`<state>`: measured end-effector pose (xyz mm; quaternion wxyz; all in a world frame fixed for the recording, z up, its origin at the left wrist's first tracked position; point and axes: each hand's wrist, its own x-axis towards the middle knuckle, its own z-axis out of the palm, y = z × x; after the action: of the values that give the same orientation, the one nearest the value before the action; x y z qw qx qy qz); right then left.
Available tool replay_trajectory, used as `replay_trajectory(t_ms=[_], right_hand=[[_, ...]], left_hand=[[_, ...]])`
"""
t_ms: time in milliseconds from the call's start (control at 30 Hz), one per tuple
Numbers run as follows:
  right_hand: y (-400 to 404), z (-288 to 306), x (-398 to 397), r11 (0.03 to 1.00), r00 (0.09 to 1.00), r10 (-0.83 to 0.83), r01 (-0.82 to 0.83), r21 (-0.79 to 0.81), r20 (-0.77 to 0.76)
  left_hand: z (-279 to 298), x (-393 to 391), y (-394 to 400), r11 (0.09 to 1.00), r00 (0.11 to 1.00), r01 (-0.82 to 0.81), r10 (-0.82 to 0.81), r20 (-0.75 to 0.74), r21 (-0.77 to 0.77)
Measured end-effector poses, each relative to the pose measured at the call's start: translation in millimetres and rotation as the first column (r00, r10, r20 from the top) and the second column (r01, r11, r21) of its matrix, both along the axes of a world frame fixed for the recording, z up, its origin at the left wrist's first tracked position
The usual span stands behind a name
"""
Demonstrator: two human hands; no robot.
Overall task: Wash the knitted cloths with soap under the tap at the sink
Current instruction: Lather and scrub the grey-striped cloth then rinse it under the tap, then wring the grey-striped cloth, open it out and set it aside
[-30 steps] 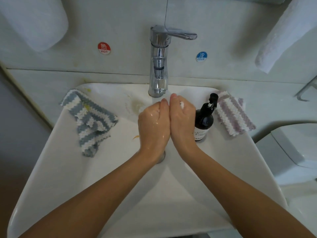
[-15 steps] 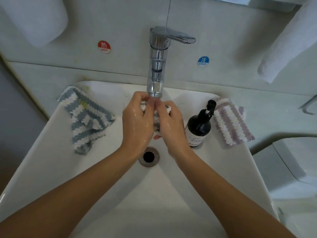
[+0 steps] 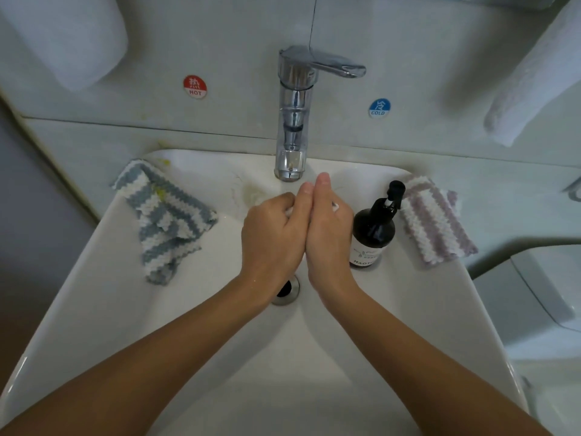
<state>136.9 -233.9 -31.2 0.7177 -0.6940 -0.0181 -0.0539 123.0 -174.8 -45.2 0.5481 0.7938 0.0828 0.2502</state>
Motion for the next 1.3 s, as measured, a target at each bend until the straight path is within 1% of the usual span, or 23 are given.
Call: replay_trajectory(t_ms=[100,167,333,433,533,600,667,700,733,800,867,933,1000,1033,1100,1200,1267,1300], right_hand=[[0.9,0.1,0.8,0.999,0.999,-0.031,0.031,-0.006,-0.005],[0.6,-0.9,1.6,0.999,0.999,-0.038,0.038,-0.011,-0.018],[-3.8,-3.7,-0.2,0.999,1.0,-0.01,0.009,-0.05,-0.025],[-5.9,-5.9,-1.8,0.997,0.999,-0.011,0.007,-0.079,-0.044],[-5.6,-2.7,-5.4,0.991,1.0,-0.006,0.003,-0.137,-0.025],[-10.2,7.9,-7.2,0.991,0.994,0.085,-0.092,-0.1,-0.073],[-19.4,17.4,-9.1,0.976,0.963,0.217,-0.216,0.026,-0.159],[-25.6,19.8,-10.3,0.963,0.946,0.271,-0.264,0.059,-0.177],[-31.6,20.2,-11.8,0.952,0.935,0.306,-0.304,0.038,-0.18],[-40.7,19.5,-15.5,0.934,0.925,0.336,-0.352,-0.067,-0.18],[-47.4,17.3,-16.2,0.93,0.931,0.319,-0.344,-0.131,-0.18],[-53.6,13.7,-11.6,0.931,0.962,0.253,-0.272,-0.244,-0.107],[-57.3,13.7,-7.8,0.907,0.979,0.202,-0.197,-0.372,-0.027],[-59.1,14.9,-6.6,0.895,0.981,0.191,-0.173,-0.412,0.005],[-62.7,19.6,-4.7,0.878,0.98,0.19,-0.141,-0.457,0.063],[-65.7,28.8,-3.5,0.877,0.955,0.227,-0.117,-0.465,0.188],[-66.4,35.3,-2.7,0.863,0.926,0.27,-0.111,-0.492,0.265],[-66.7,38.8,-1.9,0.851,0.911,0.295,-0.114,-0.512,0.287]], left_hand=[[2.3,-1.5,-4.3,0.994,0.998,-0.006,0.013,0.059,-0.112],[1.1,-2.7,-6.6,0.989,0.997,-0.011,0.022,0.071,-0.149],[-4.1,-6.3,-10.4,0.984,0.996,-0.008,0.024,0.091,-0.177],[-6.2,-8.6,-13.7,0.988,0.994,-0.012,0.028,0.103,-0.151],[-6.6,-6.9,-11.1,0.991,0.99,-0.028,0.045,0.13,-0.13],[-2.0,-4.7,-4.9,0.99,0.994,0.002,0.013,0.11,-0.143],[3.3,-2.8,3.2,0.986,0.998,0.0,0.01,0.061,-0.165],[4.3,-1.7,6.9,0.988,0.999,-0.015,0.021,0.04,-0.152],[4.4,-1.0,10.0,0.991,0.999,-0.027,0.03,0.02,-0.131],[4.1,-2.0,12.9,0.994,0.999,-0.032,0.03,-0.024,-0.102],[3.5,-2.8,14.4,0.997,0.997,-0.009,0.003,-0.075,-0.076],[4.0,-2.8,17.2,0.998,0.99,0.01,-0.019,-0.141,-0.06],[5.9,-2.8,21.7,0.999,0.979,0.026,-0.03,-0.202,-0.022],[7.4,-2.5,24.0,0.999,0.972,0.036,-0.034,-0.231,0.005],[13.3,-2.1,28.2,0.996,0.952,0.075,-0.057,-0.301,0.046],[25.2,-5.7,33.4,0.975,0.903,0.19,-0.126,-0.411,0.119],[33.9,-12.9,35.4,0.928,0.875,0.265,-0.117,-0.469,0.263],[37.7,-17.6,36.4,0.898,0.876,0.285,-0.103,-0.471,0.335]])
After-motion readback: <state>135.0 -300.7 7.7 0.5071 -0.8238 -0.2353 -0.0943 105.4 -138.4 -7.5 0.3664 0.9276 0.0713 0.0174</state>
